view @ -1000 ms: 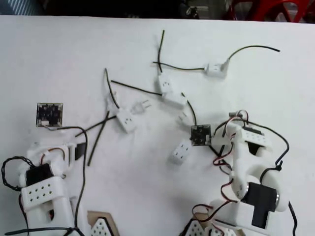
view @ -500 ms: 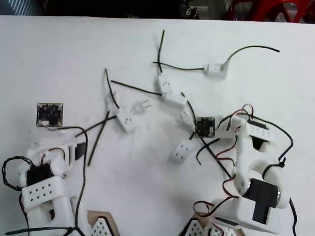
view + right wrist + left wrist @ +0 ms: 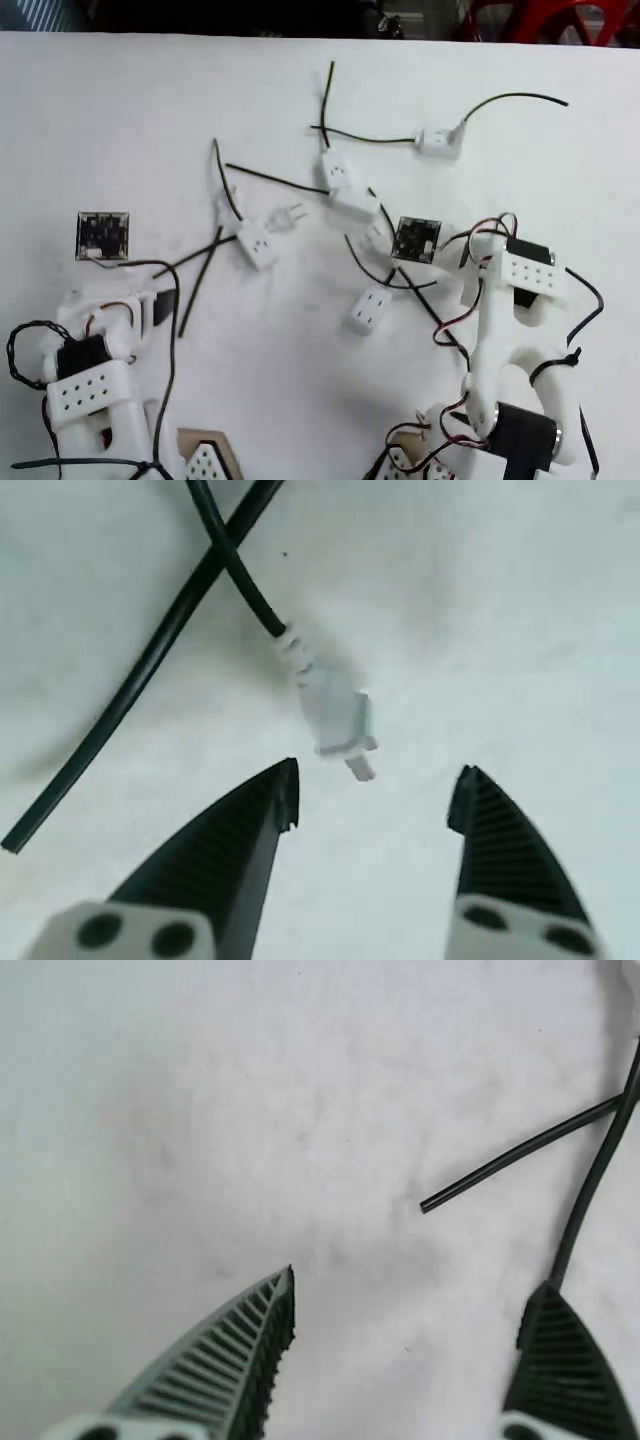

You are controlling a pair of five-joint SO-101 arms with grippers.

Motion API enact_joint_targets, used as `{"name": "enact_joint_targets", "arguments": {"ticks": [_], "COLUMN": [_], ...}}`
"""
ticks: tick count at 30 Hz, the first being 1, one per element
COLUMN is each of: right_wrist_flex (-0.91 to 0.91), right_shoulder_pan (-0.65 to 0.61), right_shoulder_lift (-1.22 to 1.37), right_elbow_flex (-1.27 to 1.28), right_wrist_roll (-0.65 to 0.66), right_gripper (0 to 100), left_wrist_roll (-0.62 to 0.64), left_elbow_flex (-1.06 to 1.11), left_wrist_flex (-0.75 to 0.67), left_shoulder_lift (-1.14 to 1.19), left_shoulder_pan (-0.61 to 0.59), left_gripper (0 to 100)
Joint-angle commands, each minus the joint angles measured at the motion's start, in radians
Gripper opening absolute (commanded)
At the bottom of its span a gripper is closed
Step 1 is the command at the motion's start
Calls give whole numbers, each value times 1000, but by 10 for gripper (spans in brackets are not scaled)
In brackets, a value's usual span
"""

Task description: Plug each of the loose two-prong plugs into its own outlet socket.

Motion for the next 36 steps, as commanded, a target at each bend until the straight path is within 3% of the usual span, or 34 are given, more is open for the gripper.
{"name": "enact_joint_targets", "arguments": {"ticks": [1,14,24,31,36], "right_wrist_flex": [5,-125,-124,105,265], "right_shoulder_pan": [-56,-67,-136,-48,24], "right_shoulder_lift": [21,302,302,282,252], "right_elbow_flex": [-41,-172,-172,-270,-381], "right_wrist_roll": [-8,-9,-5,-26,-250], "right_gripper": [259,251,18,19,19], "left_wrist_roll": [3,3,3,2,2], "left_elbow_flex": [-8,-8,-8,-8,-8], "left_wrist_flex": [-25,-28,-28,-28,-28], "left_shoulder_lift": [-19,-19,-19,-19,-19], "left_shoulder_pan": [-10,-10,-10,-10,-10], "left_gripper": [347,347,347,347,347]}}
